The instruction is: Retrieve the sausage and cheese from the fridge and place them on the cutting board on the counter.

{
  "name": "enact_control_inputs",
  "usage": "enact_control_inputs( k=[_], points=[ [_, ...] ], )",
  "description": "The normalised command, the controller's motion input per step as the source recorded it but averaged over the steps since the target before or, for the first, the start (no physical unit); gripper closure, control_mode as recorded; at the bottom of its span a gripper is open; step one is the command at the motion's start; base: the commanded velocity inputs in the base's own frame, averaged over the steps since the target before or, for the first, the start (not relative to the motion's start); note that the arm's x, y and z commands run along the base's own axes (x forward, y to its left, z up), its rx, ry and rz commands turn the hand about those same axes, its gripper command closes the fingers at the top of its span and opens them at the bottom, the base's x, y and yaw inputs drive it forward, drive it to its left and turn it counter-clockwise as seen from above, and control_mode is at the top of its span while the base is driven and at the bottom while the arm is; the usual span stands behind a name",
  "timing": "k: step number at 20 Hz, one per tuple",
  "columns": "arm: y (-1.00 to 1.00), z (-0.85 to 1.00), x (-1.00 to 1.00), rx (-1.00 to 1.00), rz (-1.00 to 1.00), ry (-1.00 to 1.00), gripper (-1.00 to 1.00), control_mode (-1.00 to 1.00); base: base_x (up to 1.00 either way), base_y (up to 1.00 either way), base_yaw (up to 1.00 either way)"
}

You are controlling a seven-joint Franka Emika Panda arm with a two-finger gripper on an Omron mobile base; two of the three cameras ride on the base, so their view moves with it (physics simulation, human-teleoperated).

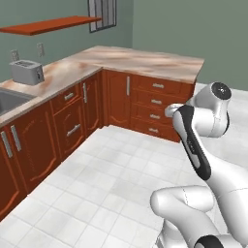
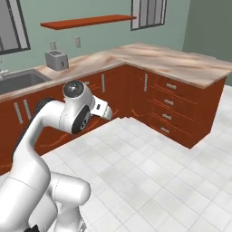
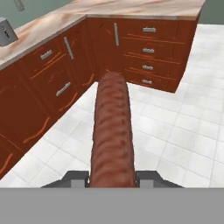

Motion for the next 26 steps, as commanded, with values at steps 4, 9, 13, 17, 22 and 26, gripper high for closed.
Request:
enact_control_inputs(
  k=[4, 9, 13, 17, 22, 26],
  points=[
    [0.0, 0.0, 0.0, 0.0, 0.0, 0.0, 1.0, 1.0, 0.74, -0.07, 0.19],
    [0.0, 0.0, 0.0, 0.0, 0.0, 0.0, 1.0, 1.0, 0.57, -0.08, 0.59],
    [0.0, 0.0, 0.0, 0.0, 0.0, 0.0, 1.0, 1.0, 0.45, -0.05, 0.72],
    [0.0, 0.0, 0.0, 0.0, 0.0, 0.0, 1.0, 1.0, 0.39, -0.05, 0.76],
    [0.0, 0.0, 0.0, 0.0, 0.0, 0.0, 1.0, 1.0, 0.24, -0.05, 0.86],
    [0.0, 0.0, 0.0, 0.0, 0.0, 0.0, 1.0, 1.0, 0.09, -0.05, 0.96]
  ],
)
